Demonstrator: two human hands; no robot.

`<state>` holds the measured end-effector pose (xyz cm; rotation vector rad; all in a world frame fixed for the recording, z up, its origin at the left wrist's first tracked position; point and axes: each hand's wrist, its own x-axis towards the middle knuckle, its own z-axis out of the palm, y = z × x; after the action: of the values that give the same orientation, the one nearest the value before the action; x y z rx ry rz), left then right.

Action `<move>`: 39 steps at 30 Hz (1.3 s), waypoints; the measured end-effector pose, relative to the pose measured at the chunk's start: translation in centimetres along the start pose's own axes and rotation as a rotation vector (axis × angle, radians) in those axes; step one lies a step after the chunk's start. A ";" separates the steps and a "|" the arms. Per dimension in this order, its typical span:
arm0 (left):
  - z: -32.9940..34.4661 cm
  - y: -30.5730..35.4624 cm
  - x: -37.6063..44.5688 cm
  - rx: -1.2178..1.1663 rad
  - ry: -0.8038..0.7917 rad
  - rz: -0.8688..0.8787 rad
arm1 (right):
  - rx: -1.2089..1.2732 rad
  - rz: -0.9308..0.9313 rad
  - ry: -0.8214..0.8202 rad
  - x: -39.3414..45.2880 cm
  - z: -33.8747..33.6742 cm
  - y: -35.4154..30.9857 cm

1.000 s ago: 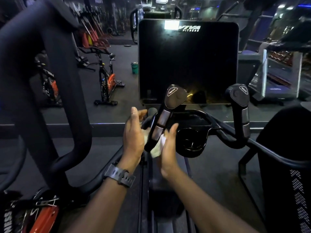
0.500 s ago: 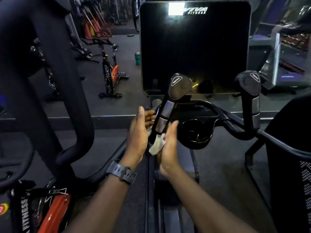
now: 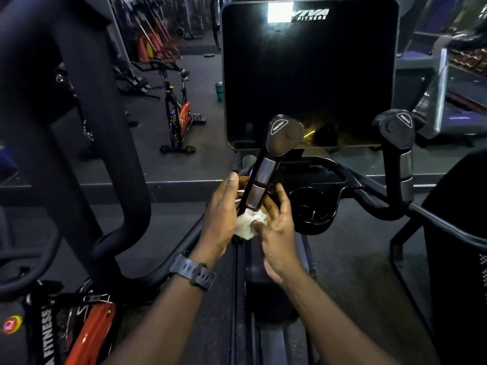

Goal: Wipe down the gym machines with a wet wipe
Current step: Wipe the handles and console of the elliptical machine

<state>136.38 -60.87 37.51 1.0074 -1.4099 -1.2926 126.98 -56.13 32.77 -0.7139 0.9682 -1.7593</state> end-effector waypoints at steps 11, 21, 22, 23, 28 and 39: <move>-0.2 0.7 0.1 0.026 -0.031 -0.037 | -0.219 -0.015 0.160 -1.3 -0.9 0.5; -0.7 0.8 0.8 0.074 -0.009 -0.048 | -0.554 -0.026 0.038 1.6 1.1 1.6; -0.8 0.8 0.7 0.089 -0.007 -0.036 | -0.548 -0.019 0.034 2.0 1.6 1.8; -1.0 0.8 0.6 0.094 -0.001 -0.023 | -0.502 -0.009 0.042 2.3 2.1 1.9; -2.0 0.2 0.6 0.066 0.041 0.000 | -0.227 0.000 0.145 3.4 2.9 1.2; -2.1 -2.1 -0.2 0.045 0.087 -0.014 | -0.677 -0.199 -0.005 3.6 0.5 5.3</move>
<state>138.39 -61.34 35.44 1.0928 -1.3728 -1.2174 128.50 -60.75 28.63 -1.2707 1.5571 -1.5825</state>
